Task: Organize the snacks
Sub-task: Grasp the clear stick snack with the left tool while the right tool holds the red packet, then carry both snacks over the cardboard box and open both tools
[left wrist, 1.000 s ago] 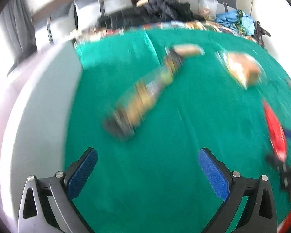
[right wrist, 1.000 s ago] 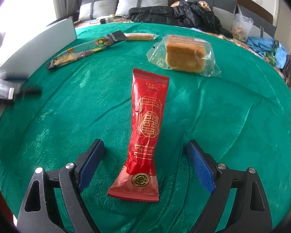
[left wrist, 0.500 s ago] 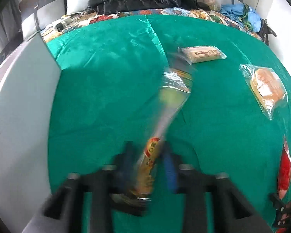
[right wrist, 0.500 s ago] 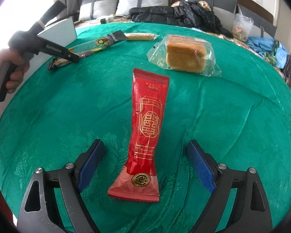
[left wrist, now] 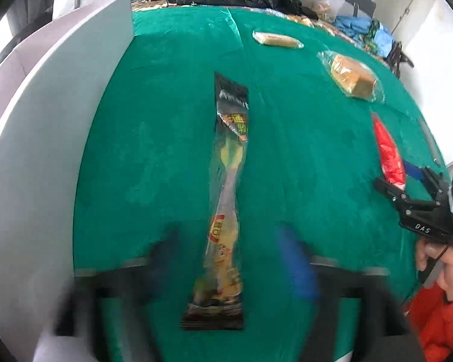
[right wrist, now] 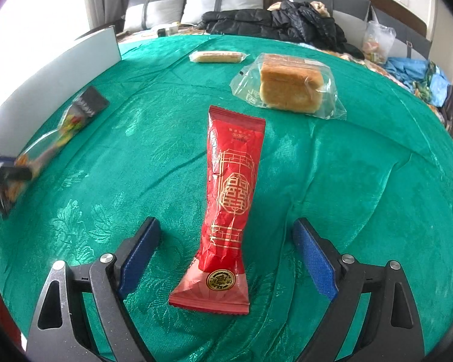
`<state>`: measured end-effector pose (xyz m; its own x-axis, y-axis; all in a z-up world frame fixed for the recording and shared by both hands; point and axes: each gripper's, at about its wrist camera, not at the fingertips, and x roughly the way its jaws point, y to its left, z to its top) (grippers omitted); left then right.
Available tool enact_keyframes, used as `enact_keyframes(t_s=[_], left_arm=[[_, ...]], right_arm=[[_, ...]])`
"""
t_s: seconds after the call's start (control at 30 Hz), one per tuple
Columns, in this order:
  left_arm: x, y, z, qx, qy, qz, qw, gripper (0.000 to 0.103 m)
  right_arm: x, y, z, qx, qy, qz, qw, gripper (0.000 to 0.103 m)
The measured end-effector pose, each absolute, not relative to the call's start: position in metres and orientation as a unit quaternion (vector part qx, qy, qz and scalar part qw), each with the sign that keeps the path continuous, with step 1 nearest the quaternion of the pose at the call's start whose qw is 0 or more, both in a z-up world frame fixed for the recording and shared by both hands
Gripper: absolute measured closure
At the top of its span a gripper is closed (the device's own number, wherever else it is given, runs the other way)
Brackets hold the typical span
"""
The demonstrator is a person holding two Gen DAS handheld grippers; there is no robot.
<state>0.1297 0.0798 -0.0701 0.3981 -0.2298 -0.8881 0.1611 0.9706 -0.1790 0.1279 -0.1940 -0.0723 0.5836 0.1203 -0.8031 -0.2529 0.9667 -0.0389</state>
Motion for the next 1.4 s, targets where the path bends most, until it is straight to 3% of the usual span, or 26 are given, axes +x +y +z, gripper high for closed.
enact_keyframes(t_s=[0.17, 0.3, 0.37, 0.43, 0.47, 0.5, 0.53, 0.57, 0.6, 0.73, 0.9, 1.07, 1.23, 1.27, 1.3, 1.33, 1.37, 1.4], left_arm=[[0.146, 0.077, -0.066, -0.039, 0.519, -0.108, 0.847, 0.015], [0.158, 0.057, -0.079, 0.020, 0.524, -0.105, 0.845, 0.016], [0.159, 0.045, -0.086, 0.056, 0.531, -0.100, 0.840, 0.032], [0.153, 0.042, -0.087, 0.057, 0.526, -0.106, 0.842, 0.073], [0.150, 0.044, -0.086, 0.054, 0.526, -0.101, 0.843, 0.085], [0.147, 0.049, -0.083, 0.045, 0.528, -0.102, 0.842, 0.085], [0.144, 0.056, -0.079, 0.022, 0.528, -0.102, 0.843, 0.086], [0.142, 0.060, -0.076, 0.009, 0.524, -0.100, 0.845, 0.086], [0.136, 0.066, -0.069, -0.010, 0.516, -0.098, 0.851, 0.086], [0.107, 0.101, -0.033, -0.123, 0.480, -0.109, 0.862, 0.086], [0.080, 0.148, 0.029, -0.193, 0.415, -0.123, 0.881, 0.086], [0.076, 0.225, 0.072, -0.191, 0.387, -0.061, 0.900, 0.086], [0.071, 0.304, 0.064, -0.126, 0.406, 0.064, 0.903, 0.084], [0.069, 0.316, 0.057, -0.120, 0.413, 0.086, 0.899, 0.080], [0.069, 0.327, 0.047, -0.119, 0.424, 0.103, 0.892, 0.062], [0.069, 0.336, 0.035, -0.121, 0.436, 0.115, 0.884, 0.036], [0.066, 0.343, 0.028, -0.122, 0.442, 0.128, 0.879, 0.027], [0.060, 0.351, 0.022, -0.119, 0.441, 0.142, 0.878, 0.024]], right_arm=[[0.116, -0.216, -0.060, 0.002, 0.452, 0.156, 0.878, 0.013], [0.119, -0.253, -0.044, 0.109, 0.454, 0.139, 0.873, 0.013], [0.129, -0.256, -0.038, 0.123, 0.472, 0.121, 0.865, 0.013], [0.138, -0.241, -0.037, 0.105, 0.499, 0.131, 0.850, 0.014], [0.142, -0.231, -0.038, 0.091, 0.513, 0.139, 0.842, 0.015], [0.146, -0.222, -0.042, 0.078, 0.525, 0.142, 0.835, 0.016], [0.149, -0.211, -0.047, 0.060, 0.537, 0.140, 0.829, 0.023], [0.152, -0.206, -0.051, 0.044, 0.544, 0.133, 0.827, 0.071], [0.152, -0.199, -0.055, 0.017, 0.553, 0.113, 0.825, 0.091], [0.145, -0.202, -0.038, 0.042, 0.539, 0.100, 0.835, 0.089], [0.136, -0.165, 0.029, 0.051, 0.495, 0.155, 0.853, 0.089], [0.150, -0.054, 0.104, 0.051, 0.452, 0.274, 0.847, 0.089], [0.154, 0.064, 0.130, 0.060, 0.452, 0.373, 0.808, 0.088], [0.153, 0.086, 0.128, 0.058, 0.455, 0.384, 0.802, 0.085], [0.153, 0.108, 0.122, 0.059, 0.459, 0.394, 0.794, 0.082], [0.153, 0.127, 0.113, 0.058, 0.468, 0.399, 0.787, 0.072], [0.153, 0.134, 0.107, 0.056, 0.474, 0.401, 0.782, 0.046], [0.154, 0.144, 0.099, 0.051, 0.480, 0.398, 0.780, 0.038]])
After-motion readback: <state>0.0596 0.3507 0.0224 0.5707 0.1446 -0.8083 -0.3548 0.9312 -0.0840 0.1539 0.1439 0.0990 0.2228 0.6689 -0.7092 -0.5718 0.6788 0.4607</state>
